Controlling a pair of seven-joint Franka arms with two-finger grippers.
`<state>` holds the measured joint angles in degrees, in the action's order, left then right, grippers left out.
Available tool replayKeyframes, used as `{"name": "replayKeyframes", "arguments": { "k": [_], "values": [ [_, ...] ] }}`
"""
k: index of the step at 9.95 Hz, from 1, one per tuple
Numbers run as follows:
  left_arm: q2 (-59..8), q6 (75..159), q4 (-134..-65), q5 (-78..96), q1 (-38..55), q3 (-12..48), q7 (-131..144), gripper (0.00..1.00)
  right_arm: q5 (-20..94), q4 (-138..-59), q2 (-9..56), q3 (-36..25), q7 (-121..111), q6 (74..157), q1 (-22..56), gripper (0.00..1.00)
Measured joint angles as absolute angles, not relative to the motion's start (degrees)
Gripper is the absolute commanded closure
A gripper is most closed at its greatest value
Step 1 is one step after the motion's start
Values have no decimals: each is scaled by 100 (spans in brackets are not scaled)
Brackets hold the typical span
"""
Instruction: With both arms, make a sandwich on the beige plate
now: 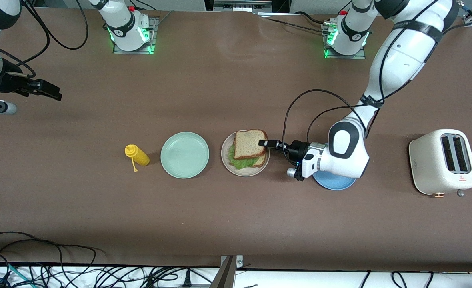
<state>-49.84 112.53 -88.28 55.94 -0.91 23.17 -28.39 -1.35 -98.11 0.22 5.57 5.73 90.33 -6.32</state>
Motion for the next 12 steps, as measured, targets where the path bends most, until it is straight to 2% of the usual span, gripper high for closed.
{"name": "replayKeyframes", "arguments": {
  "k": [6, 10, 12],
  "values": [
    [-4999, 11465, -8649, 5427, -160, 2301, -3075, 0, -135, -9811, 54, 421, 572, 9034, -636, 0],
    [-4637, 11461, -8585, 4163, -276, 2287, -2852, 0, -132, -9781, 63, 490, 572, 9080, -579, 0],
    [-4284, 11229, -8536, 3219, -287, 2286, -1965, 0, -127, -9662, 53, 786, 580, 9094, -566, 0]
  ]
}}
